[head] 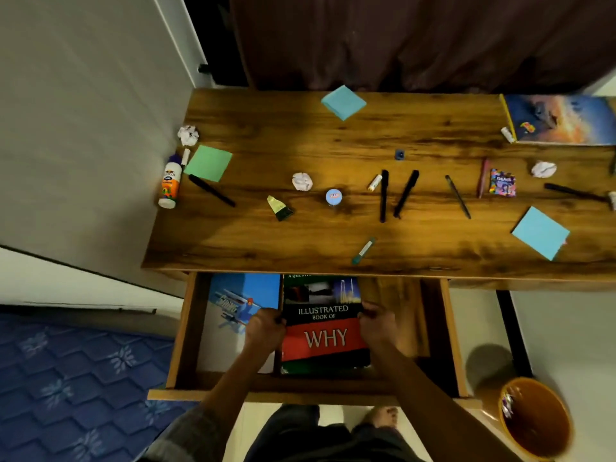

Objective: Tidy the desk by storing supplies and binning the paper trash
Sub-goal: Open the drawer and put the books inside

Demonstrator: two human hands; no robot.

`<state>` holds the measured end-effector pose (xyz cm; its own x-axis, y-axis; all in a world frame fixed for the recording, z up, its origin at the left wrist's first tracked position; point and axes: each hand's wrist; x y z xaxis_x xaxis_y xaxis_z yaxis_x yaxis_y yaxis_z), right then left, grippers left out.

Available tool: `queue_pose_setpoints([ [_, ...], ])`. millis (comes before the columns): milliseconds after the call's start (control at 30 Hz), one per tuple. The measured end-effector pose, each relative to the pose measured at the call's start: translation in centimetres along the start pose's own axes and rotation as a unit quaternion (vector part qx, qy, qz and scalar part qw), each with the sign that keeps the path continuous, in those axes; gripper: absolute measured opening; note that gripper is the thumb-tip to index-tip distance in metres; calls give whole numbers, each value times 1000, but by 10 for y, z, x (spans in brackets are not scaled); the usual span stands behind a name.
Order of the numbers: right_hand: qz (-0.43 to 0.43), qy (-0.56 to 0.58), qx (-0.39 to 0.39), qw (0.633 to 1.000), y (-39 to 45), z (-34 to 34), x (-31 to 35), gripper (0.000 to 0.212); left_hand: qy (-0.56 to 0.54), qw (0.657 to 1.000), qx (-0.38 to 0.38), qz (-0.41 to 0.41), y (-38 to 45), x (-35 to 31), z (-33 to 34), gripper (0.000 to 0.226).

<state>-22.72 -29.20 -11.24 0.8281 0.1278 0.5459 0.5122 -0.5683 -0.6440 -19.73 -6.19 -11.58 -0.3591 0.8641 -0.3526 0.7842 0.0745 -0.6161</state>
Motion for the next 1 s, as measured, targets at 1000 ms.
queue_pose_setpoints([
  [1000,-78,-204,137,966,-12,11,0,54,202,976,-41,65,-44,-13,19,25],
])
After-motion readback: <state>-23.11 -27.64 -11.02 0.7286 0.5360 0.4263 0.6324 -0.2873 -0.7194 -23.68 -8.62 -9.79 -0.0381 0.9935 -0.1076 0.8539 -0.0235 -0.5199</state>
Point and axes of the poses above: each hand's wrist, its own y-axis towards the middle knuckle, its own z-axis out of the palm, x = y × z, and after that the axes turned 3 degrees about -x, right-handed
